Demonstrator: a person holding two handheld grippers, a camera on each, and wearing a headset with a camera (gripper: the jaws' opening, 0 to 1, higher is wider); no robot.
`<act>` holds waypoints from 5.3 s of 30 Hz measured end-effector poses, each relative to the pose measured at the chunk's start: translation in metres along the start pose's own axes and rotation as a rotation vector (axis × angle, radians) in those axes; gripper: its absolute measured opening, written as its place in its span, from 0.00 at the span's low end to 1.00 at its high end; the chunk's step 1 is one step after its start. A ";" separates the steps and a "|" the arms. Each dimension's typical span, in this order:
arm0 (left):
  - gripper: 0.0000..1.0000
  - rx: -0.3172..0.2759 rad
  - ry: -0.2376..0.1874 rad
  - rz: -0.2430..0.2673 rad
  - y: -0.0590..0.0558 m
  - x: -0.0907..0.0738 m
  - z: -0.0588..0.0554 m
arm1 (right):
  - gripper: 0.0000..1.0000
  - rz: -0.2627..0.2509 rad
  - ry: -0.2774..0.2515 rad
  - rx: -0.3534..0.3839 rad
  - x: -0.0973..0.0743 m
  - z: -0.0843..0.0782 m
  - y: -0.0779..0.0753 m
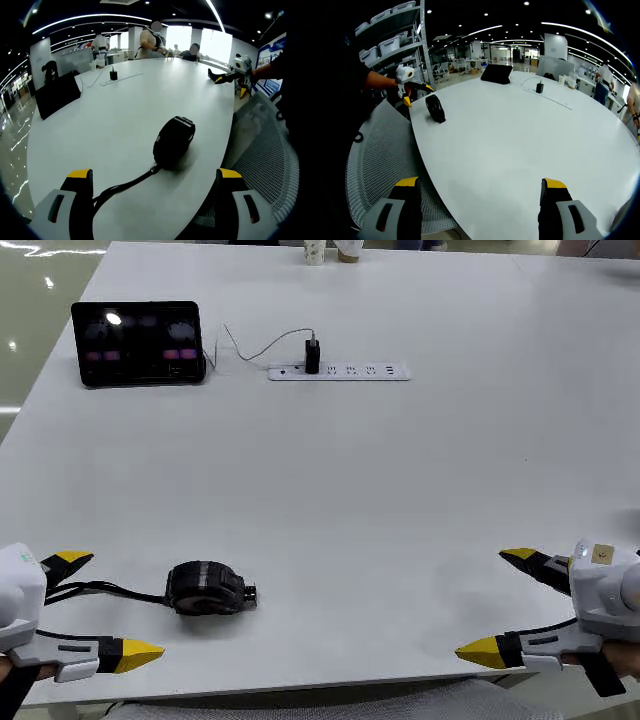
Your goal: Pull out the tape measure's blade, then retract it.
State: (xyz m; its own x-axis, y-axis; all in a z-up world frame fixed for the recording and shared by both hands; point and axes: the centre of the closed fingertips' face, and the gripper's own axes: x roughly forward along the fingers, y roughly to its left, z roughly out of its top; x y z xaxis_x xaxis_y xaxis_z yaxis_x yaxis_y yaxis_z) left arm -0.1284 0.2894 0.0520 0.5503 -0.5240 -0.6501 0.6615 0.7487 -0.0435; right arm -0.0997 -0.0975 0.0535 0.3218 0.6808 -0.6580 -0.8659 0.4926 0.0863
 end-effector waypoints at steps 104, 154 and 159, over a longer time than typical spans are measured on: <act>0.30 0.555 0.333 -0.369 -0.048 0.081 0.033 | 0.73 0.395 0.053 -0.356 0.188 0.107 0.114; 0.31 0.598 0.340 -0.337 -0.044 0.086 0.027 | 0.11 0.417 0.105 -0.512 0.235 0.098 0.136; 0.31 0.605 0.339 -0.340 -0.044 0.086 0.026 | 0.11 0.425 0.117 -0.516 0.233 0.098 0.135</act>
State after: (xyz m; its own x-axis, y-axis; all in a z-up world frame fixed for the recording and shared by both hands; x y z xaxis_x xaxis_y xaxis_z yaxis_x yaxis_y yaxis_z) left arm -0.0967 0.2009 0.0183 0.1456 -0.4593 -0.8763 0.9832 0.1659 0.0764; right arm -0.1038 0.1805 -0.0149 -0.1053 0.6805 -0.7252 -0.9892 -0.1465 0.0062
